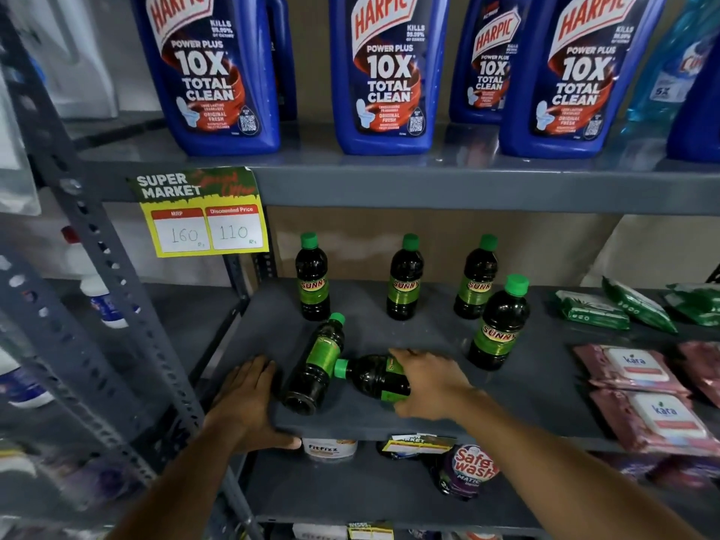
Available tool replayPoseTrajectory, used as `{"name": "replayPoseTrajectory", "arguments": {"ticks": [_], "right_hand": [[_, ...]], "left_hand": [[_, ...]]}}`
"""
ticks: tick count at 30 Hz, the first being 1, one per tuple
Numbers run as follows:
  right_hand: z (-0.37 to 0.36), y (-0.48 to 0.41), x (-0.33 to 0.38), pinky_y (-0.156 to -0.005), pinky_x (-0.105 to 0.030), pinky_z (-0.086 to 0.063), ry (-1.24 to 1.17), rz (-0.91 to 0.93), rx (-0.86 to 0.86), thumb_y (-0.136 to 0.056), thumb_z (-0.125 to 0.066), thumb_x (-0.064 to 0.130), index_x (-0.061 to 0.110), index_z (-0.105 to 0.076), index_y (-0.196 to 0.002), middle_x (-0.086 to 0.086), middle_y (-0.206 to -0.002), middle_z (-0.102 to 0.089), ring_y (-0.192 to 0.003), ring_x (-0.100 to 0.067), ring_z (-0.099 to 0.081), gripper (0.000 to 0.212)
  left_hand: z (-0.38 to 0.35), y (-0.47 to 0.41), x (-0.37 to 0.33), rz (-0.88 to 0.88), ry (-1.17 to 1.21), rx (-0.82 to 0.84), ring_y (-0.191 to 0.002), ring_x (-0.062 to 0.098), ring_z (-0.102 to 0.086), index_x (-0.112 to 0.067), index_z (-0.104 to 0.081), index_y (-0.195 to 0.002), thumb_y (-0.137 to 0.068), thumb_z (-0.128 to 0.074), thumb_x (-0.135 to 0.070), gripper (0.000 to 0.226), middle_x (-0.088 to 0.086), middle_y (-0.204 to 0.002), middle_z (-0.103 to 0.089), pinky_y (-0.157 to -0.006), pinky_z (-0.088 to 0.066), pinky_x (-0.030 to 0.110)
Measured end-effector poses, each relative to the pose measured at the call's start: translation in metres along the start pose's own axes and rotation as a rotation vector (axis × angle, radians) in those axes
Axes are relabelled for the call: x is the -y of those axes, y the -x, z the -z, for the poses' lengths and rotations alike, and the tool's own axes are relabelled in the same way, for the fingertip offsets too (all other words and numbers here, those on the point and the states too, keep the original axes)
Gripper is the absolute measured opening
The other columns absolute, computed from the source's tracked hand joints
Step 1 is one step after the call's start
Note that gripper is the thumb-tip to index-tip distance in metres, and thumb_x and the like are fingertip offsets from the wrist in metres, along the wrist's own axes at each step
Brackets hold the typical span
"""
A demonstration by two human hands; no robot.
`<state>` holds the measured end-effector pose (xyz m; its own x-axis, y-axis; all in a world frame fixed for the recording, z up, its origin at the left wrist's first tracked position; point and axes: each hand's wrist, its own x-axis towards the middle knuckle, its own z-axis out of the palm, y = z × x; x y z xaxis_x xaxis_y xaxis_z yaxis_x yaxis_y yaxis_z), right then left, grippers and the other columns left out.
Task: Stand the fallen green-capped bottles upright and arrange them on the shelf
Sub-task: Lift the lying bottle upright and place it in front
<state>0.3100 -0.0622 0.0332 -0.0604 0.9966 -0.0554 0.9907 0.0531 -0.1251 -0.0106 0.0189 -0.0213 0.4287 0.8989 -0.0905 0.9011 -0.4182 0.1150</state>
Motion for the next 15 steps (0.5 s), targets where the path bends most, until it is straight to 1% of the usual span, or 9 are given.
{"name": "replayPoseTrajectory", "arguments": {"ticks": [2, 4, 6, 8, 10, 11, 14, 15], "right_hand": [[-0.004, 0.002, -0.001, -0.091, -0.039, -0.049, -0.042, -0.065, -0.097, -0.058, -0.068, 0.053, 0.031, -0.033, -0.143, 0.000, -0.132, -0.055, -0.117, -0.026, -0.056, 0.094], [-0.005, 0.000, -0.002, -0.091, -0.040, -0.049, -0.141, -0.145, -0.221, -0.058, -0.068, 0.050, 0.030, -0.039, -0.140, 0.001, -0.127, -0.057, -0.115, -0.025, -0.056, 0.089], [-0.004, -0.005, -0.004, -0.094, -0.043, -0.045, -0.358, -0.230, -0.356, -0.061, -0.072, 0.047, 0.029, -0.042, -0.136, 0.002, -0.123, -0.056, -0.117, -0.025, -0.051, 0.082], [-0.006, -0.012, -0.002, -0.102, -0.045, -0.033, -0.585, -0.305, -0.465, -0.065, -0.077, 0.043, 0.028, -0.040, -0.136, 0.006, -0.121, -0.051, -0.122, -0.024, -0.039, 0.081], [-0.011, -0.019, 0.000, -0.105, -0.044, -0.025, -0.751, -0.344, -0.511, -0.069, -0.080, 0.041, 0.028, -0.035, -0.138, 0.005, -0.121, -0.047, -0.126, -0.024, -0.031, 0.083], [-0.014, -0.022, 0.001, -0.106, -0.045, -0.025, -0.799, -0.345, -0.526, -0.070, -0.080, 0.039, 0.028, -0.034, -0.139, 0.003, -0.123, -0.048, -0.127, -0.025, -0.030, 0.083], [-0.020, -0.031, 0.002, -0.108, -0.051, -0.032, -0.906, -0.297, -0.552, -0.072, -0.081, 0.034, 0.024, -0.036, -0.138, 0.000, -0.129, -0.051, -0.129, -0.026, -0.038, 0.081], [-0.020, -0.033, 0.003, -0.107, -0.051, -0.035, -0.946, -0.272, -0.555, -0.073, -0.081, 0.031, 0.023, -0.037, -0.138, -0.001, -0.129, -0.052, -0.128, -0.025, -0.042, 0.079]], "left_hand": [[-0.001, 0.000, 0.001, -0.005, -0.007, -0.015, -0.152, 0.024, 0.004, -0.015, -0.002, -0.156, -0.036, -0.047, -0.102, 0.155, 0.006, -0.166, 0.004, -0.125, -0.001, 0.043], [-0.003, -0.001, 0.001, 0.003, -0.003, -0.013, -0.152, 0.025, 0.005, -0.015, 0.001, -0.156, -0.036, -0.047, -0.102, 0.157, 0.007, -0.166, 0.006, -0.125, -0.002, 0.043], [-0.003, -0.001, 0.001, 0.007, 0.009, -0.014, -0.152, 0.025, 0.005, -0.016, 0.004, -0.156, -0.035, -0.049, -0.103, 0.158, 0.006, -0.165, 0.008, -0.124, -0.003, 0.043], [-0.003, -0.001, 0.001, 0.010, 0.024, -0.026, -0.151, 0.024, 0.004, -0.018, 0.005, -0.156, -0.034, -0.051, -0.103, 0.159, 0.005, -0.165, 0.008, -0.124, -0.005, 0.044], [-0.003, -0.001, 0.001, 0.011, 0.024, -0.025, -0.151, 0.024, 0.006, -0.018, 0.006, -0.155, -0.034, -0.051, -0.102, 0.158, 0.003, -0.165, 0.009, -0.124, -0.004, 0.044], [-0.003, -0.001, 0.001, 0.010, 0.023, -0.025, -0.151, 0.023, 0.006, -0.019, 0.006, -0.156, -0.035, -0.052, -0.102, 0.158, 0.003, -0.165, 0.010, -0.124, -0.004, 0.044], [-0.003, 0.000, 0.001, 0.015, 0.028, -0.008, -0.151, 0.023, 0.009, -0.020, 0.008, -0.155, -0.035, -0.052, -0.102, 0.158, 0.002, -0.165, 0.014, -0.124, -0.001, 0.044], [-0.003, 0.000, 0.001, 0.017, 0.031, 0.002, -0.151, 0.023, 0.010, -0.020, 0.009, -0.155, -0.035, -0.051, -0.102, 0.158, 0.002, -0.164, 0.016, -0.124, 0.000, 0.044]]}}
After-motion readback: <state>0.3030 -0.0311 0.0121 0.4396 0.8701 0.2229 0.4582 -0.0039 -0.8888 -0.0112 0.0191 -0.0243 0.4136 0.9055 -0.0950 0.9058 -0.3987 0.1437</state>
